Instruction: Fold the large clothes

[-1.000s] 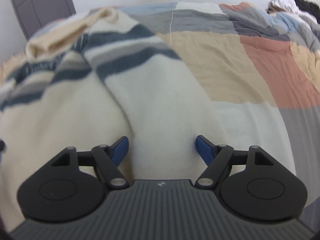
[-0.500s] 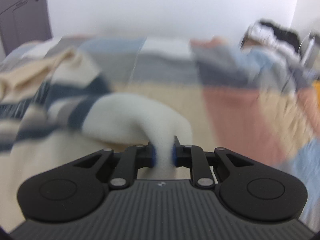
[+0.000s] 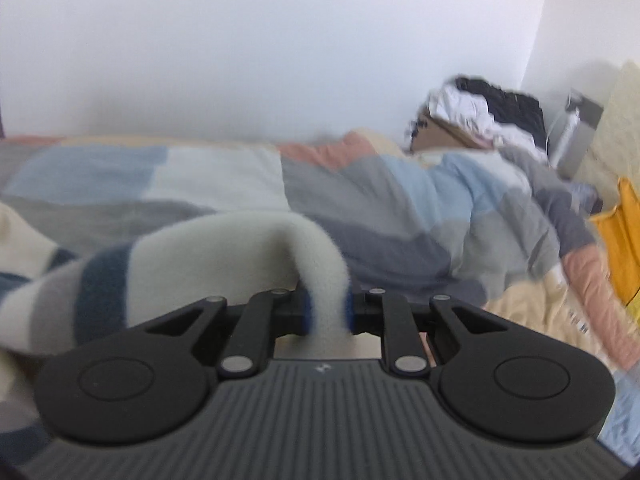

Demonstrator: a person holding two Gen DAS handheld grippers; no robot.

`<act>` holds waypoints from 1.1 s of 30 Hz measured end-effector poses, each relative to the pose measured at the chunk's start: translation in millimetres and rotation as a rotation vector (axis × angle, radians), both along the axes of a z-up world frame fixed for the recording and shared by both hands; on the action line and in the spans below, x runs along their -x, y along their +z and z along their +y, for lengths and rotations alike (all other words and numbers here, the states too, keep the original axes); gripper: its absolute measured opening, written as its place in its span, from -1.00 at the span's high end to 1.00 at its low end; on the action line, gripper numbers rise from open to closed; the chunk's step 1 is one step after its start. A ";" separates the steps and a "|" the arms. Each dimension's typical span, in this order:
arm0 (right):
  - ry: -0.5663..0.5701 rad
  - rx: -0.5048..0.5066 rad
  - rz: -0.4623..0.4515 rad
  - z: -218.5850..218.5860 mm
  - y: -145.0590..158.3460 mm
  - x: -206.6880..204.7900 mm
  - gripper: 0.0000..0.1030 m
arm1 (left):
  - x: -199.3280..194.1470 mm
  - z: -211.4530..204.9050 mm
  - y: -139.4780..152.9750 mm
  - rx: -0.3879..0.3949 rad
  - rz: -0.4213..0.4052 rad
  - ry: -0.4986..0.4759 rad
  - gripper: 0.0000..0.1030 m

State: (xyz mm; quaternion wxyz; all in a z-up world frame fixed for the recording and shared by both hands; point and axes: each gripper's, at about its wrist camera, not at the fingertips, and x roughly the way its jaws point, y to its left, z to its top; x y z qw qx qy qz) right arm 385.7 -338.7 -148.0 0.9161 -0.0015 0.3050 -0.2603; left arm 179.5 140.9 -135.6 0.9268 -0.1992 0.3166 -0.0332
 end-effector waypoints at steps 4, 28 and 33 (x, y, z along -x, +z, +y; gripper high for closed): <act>-0.018 -0.045 -0.005 -12.3 -30.1 0.1 0.61 | -4.9 2.9 -6.9 0.010 0.019 0.001 -0.41; 0.407 -0.275 -0.140 130.4 77.3 172.2 -0.40 | 27.4 31.8 2.2 0.104 0.050 0.161 -0.55; 0.548 -0.389 -0.095 175.1 76.0 213.1 -0.40 | 30.8 37.2 -0.5 0.059 0.068 0.217 -0.55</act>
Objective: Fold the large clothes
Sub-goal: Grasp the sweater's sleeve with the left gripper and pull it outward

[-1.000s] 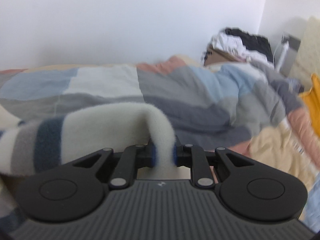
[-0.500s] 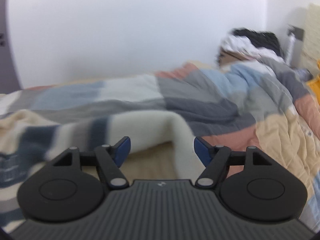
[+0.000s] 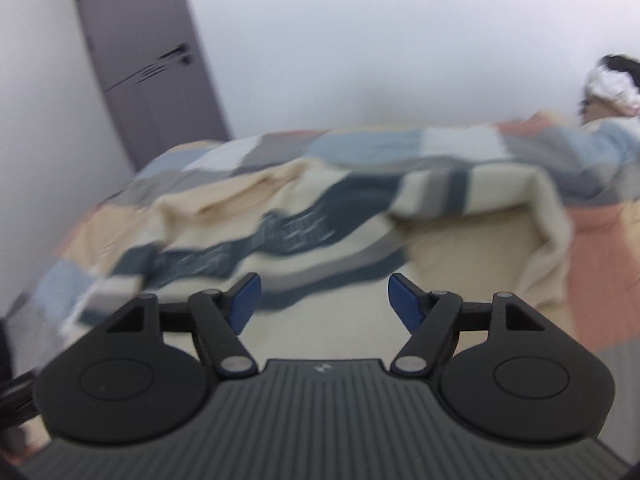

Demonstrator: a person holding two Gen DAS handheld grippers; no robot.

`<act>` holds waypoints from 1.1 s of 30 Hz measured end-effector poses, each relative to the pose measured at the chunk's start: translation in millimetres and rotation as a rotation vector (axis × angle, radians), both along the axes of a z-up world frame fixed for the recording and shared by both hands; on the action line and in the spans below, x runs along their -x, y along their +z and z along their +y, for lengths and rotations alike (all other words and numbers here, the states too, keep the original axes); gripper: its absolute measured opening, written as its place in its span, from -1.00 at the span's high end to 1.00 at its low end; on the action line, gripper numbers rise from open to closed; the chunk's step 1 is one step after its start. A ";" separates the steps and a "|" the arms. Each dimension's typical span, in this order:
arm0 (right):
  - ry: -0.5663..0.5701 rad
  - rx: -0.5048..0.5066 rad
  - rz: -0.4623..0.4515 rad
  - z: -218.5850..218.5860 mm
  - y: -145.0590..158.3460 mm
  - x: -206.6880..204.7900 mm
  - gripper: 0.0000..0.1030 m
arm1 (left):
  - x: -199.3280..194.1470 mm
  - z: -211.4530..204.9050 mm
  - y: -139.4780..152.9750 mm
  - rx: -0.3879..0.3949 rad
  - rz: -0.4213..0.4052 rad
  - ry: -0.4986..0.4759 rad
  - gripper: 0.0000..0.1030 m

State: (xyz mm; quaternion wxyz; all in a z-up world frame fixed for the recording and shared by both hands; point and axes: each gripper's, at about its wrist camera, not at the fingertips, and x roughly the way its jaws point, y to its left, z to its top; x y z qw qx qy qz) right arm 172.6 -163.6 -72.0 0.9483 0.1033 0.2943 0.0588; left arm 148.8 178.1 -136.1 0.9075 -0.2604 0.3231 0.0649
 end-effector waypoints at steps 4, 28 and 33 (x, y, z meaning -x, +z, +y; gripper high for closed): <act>0.093 0.009 0.016 24.8 -13.8 17.3 -0.40 | -3.9 1.9 -9.6 -0.050 0.055 0.029 -0.55; 0.191 0.079 0.168 55.3 -101.4 15.6 -0.40 | -29.5 -21.5 -37.4 -0.165 0.182 0.031 -0.60; 0.196 0.114 0.173 60.8 -106.7 10.5 -0.40 | -40.3 -26.7 -39.7 -0.290 0.178 0.083 -0.11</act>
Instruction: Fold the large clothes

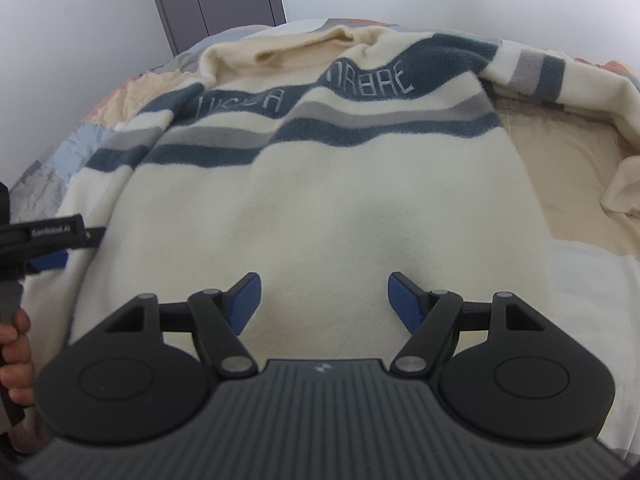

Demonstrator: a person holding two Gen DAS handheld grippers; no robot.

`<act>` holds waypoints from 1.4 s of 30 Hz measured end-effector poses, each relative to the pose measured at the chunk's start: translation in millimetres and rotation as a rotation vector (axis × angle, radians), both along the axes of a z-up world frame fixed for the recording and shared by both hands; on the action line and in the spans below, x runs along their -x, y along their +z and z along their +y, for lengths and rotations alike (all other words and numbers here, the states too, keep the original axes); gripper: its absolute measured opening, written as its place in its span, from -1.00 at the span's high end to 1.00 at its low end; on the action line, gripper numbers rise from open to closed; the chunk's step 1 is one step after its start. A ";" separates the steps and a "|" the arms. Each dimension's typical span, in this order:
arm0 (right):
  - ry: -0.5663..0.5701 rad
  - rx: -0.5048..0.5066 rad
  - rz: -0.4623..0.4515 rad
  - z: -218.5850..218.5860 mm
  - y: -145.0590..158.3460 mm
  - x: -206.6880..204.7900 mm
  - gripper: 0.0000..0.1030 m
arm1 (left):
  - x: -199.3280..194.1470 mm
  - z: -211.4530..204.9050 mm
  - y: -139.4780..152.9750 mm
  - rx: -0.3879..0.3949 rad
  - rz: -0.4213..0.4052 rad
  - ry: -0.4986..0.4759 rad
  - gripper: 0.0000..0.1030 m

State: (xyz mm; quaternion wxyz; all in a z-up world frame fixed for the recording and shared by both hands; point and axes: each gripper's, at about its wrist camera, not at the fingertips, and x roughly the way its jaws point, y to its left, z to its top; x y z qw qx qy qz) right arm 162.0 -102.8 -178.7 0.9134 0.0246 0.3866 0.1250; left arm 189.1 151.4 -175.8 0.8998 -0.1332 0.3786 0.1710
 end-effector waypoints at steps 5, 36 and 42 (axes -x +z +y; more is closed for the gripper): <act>-0.003 0.018 -0.007 2.7 -0.3 -1.4 -0.40 | -2.3 40.6 15.8 0.050 -0.034 0.068 0.74; 0.012 0.102 -0.045 24.5 -12.4 -23.0 -0.40 | -21.2 168.3 42.3 0.086 -0.146 0.267 -0.25; 0.015 0.110 -0.048 25.7 -8.6 -14.9 -0.40 | 18.7 114.2 59.5 0.097 -0.195 0.113 -0.25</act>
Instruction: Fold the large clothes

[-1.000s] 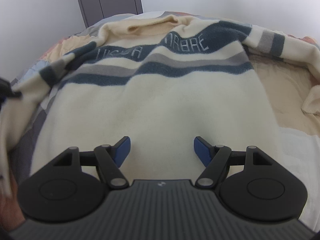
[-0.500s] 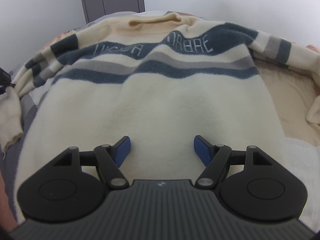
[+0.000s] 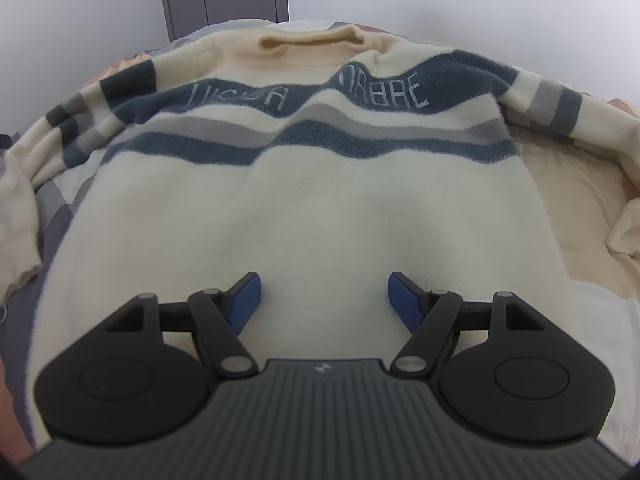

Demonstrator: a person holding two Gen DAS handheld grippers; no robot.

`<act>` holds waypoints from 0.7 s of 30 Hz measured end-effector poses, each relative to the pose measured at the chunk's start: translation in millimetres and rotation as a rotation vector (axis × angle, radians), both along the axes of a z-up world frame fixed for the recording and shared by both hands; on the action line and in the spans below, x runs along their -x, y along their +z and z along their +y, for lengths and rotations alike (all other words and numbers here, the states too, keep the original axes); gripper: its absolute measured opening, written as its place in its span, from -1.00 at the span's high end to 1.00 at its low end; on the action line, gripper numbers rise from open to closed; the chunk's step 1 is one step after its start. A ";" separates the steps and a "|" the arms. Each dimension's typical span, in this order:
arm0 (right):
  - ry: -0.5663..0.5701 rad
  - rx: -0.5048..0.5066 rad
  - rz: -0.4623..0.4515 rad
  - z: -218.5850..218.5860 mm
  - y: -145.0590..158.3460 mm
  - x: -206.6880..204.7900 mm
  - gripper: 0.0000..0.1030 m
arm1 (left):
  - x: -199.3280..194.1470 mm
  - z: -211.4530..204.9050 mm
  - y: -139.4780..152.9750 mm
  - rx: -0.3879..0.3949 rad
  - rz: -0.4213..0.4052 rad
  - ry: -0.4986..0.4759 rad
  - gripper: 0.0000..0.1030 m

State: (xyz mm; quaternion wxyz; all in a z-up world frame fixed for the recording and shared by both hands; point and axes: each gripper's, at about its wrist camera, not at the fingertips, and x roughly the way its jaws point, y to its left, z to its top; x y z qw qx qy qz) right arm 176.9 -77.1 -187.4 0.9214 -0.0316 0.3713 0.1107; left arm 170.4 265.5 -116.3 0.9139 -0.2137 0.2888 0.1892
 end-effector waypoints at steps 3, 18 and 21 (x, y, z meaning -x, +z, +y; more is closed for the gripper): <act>0.004 0.015 0.001 0.7 1.0 3.8 -0.40 | 8.6 -25.6 -9.6 0.000 0.028 -0.068 -0.25; -0.002 -0.008 -0.004 -12.4 5.6 19.1 -0.40 | 5.2 -89.4 -48.1 -0.206 0.279 -0.309 -0.50; 0.008 -0.017 -0.008 -12.6 6.4 19.8 -0.40 | -0.2 -106.1 -63.4 -0.292 0.341 -0.348 -0.71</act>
